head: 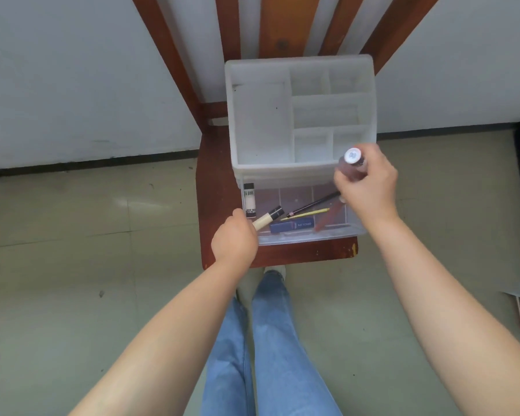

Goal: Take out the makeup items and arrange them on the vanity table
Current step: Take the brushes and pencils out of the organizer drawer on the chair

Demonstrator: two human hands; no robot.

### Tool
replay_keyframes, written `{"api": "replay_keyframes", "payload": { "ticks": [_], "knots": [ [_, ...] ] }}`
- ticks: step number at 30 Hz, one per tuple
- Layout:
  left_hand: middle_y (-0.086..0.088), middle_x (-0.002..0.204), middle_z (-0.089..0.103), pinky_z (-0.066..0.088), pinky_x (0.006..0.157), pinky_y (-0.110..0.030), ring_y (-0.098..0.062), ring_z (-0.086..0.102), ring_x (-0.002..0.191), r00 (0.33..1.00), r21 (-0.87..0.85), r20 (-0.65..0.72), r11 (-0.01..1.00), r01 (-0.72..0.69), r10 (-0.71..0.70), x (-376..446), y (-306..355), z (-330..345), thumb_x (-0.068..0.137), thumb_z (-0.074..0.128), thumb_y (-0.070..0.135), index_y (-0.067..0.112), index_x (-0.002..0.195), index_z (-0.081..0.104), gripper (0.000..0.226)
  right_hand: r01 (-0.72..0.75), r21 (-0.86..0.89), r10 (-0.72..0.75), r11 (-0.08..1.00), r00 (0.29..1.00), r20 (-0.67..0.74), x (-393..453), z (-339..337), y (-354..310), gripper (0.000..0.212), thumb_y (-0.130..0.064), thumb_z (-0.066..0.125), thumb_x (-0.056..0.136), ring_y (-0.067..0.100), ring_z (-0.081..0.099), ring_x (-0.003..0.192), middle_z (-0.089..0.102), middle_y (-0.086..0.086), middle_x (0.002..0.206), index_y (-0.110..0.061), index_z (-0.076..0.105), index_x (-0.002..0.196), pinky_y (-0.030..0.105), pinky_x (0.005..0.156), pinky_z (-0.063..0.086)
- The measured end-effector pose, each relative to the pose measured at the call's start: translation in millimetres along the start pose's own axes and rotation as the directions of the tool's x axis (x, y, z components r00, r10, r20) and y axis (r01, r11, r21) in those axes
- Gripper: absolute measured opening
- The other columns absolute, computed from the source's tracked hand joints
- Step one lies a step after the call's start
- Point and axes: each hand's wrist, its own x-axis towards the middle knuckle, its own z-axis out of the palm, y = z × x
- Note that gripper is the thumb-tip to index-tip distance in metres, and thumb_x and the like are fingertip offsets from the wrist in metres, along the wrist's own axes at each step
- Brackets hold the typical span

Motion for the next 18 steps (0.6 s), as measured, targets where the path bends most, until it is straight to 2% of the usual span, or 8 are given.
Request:
{"api": "replay_keyframes", "payload": {
  "ticks": [2, 5, 7, 8, 10, 12, 16, 18],
  "knots": [
    [-0.018, 0.1, 0.061, 0.033, 0.061, -0.035, -0.038, 0.058, 0.089, 1.0, 0.008, 0.004, 1.0, 0.001, -0.001, 0.2, 0.7, -1.1, 0.097, 0.032, 0.021, 0.002, 0.099, 0.046, 0.024, -0.199, 0.231, 0.225, 0.952, 0.97, -0.091, -8.0, -12.3, 5.2, 0.035, 0.001, 0.062, 0.071, -0.003, 0.051, 0.053, 0.053, -0.007, 0.067, -0.032, 0.049, 0.074, 0.0, 0.055, 0.037],
    [-0.019, 0.1, 0.061, 0.033, 0.061, -0.035, -0.038, 0.058, 0.089, 1.0, 0.024, -0.001, 1.0, -0.014, 0.014, -0.4, 0.6, -3.0, 0.096, 0.034, 0.02, 0.0, 0.099, 0.047, 0.024, -0.434, 0.483, 0.471, 0.76, 0.881, 0.05, -30.9, -23.1, 22.7, 0.038, 0.009, 0.061, 0.072, 0.002, 0.052, 0.043, 0.052, -0.005, 0.065, -0.026, 0.047, 0.074, 0.019, 0.048, 0.048],
    [-0.021, 0.1, 0.06, 0.033, 0.061, -0.035, -0.038, 0.057, 0.089, 1.0, 0.035, 0.001, 0.999, -0.021, 0.021, -1.0, 2.1, -5.0, 0.096, 0.035, 0.019, -0.001, 0.099, 0.047, 0.024, -0.581, 0.452, 0.535, 0.677, 0.81, 0.241, -54.0, -22.1, 34.7, 0.036, 0.012, 0.061, 0.073, 0.006, 0.051, 0.038, 0.053, 0.001, 0.066, -0.021, 0.047, 0.074, 0.017, 0.04, 0.045],
    [-0.022, 0.1, 0.06, 0.033, 0.061, -0.035, -0.038, 0.057, 0.088, 1.0, 0.045, 0.006, 0.999, -0.023, 0.023, -0.4, 3.1, -6.2, 0.095, 0.035, 0.017, -0.002, 0.099, 0.047, 0.023, -0.618, 0.337, 0.531, 0.711, 0.785, 0.321, -66.9, -19.0, 41.1, 0.035, 0.011, 0.062, 0.072, 0.008, 0.052, 0.041, 0.054, 0.002, 0.067, -0.021, 0.047, 0.073, 0.016, 0.039, 0.044],
    [-0.023, 0.1, 0.06, 0.033, 0.06, -0.035, -0.037, 0.055, 0.082, 1.0, 0.066, 0.019, 0.997, -0.024, 0.023, 1.1, 4.3, -9.3, 0.094, 0.038, 0.014, -0.002, 0.099, 0.046, 0.02, -0.547, 0.008, 0.479, 0.837, 0.74, 0.473, -89.8, -8.4, 53.5, 0.033, 0.005, 0.063, 0.07, 0.01, 0.051, 0.054, 0.054, -0.002, 0.069, -0.023, 0.045, 0.069, 0.008, 0.044, 0.041],
    [-0.023, 0.099, 0.061, 0.034, 0.06, -0.036, -0.036, 0.054, 0.078, 0.999, 0.071, 0.027, 0.997, -0.028, 0.027, 2.6, 4.6, -12.6, 0.092, 0.04, 0.013, -0.002, 0.099, 0.044, 0.017, -0.365, -0.25, 0.44, 0.896, 0.663, 0.606, -104.9, 6.5, 65.7, 0.032, -0.001, 0.059, 0.072, 0.019, 0.049, 0.063, 0.051, -0.001, 0.069, -0.023, 0.037, 0.064, 0.012, 0.047, 0.037],
    [-0.022, 0.095, 0.06, 0.037, 0.058, -0.037, -0.032, 0.049, 0.071, 0.999, 0.057, 0.032, 0.998, -0.001, 0.0, 1.7, 7.5, -14.6, 0.089, 0.043, 0.007, 0.0, 0.106, 0.038, 0.019, -0.007, -0.523, 0.412, 0.852, 0.626, 0.663, -93.8, 26.5, 73.5, 0.01, -0.008, 0.049, 0.082, 0.032, 0.055, 0.082, 0.058, 0.016, 0.094, -0.013, 0.041, 0.082, 0.03, 0.058, 0.039],
    [-0.021, 0.106, 0.055, 0.041, 0.066, -0.041, -0.036, 0.053, 0.088, 0.999, -0.011, -0.04, 1.0, -0.004, 0.004, -3.1, 11.5, -15.7, 0.086, 0.045, 0.004, 0.001, 0.114, 0.038, 0.029, 0.042, -0.557, 0.402, 0.829, 0.649, 0.646, -81.1, 29.8, 72.8, 0.01, -0.009, 0.049, 0.085, 0.035, 0.056, 0.091, 0.059, 0.016, 0.102, -0.01, 0.049, 0.095, 0.031, 0.062, 0.037]
  ]
}}
